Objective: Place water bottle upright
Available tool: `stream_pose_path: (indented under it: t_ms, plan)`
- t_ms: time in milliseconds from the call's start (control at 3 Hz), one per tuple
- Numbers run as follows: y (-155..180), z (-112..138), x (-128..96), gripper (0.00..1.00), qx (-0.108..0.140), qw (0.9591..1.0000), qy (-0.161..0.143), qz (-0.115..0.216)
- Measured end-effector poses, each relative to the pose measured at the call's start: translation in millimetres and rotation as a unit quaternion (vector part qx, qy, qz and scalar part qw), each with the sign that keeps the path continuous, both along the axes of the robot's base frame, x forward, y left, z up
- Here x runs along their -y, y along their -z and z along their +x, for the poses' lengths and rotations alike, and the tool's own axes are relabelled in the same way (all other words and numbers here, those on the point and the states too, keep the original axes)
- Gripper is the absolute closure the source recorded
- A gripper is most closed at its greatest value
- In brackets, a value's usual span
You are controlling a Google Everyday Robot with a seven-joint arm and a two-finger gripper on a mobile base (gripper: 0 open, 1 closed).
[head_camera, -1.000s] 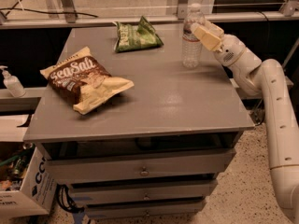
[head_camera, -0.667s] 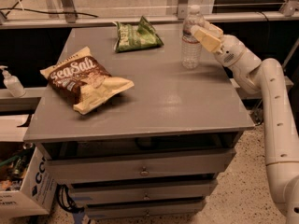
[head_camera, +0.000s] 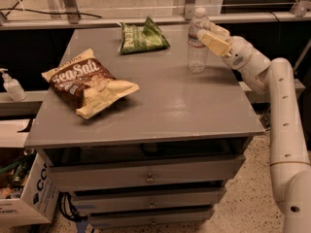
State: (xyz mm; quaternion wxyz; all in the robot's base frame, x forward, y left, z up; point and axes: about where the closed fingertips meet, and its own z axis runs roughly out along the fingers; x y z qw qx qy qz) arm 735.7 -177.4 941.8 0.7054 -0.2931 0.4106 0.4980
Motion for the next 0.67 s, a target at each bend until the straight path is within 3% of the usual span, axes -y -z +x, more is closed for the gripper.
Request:
stream_pose_path:
  t_ms: [667]
  plan:
    - [3.4,0.3,-6.1,0.53,-0.01,0.9995,-0.026,-0.013]
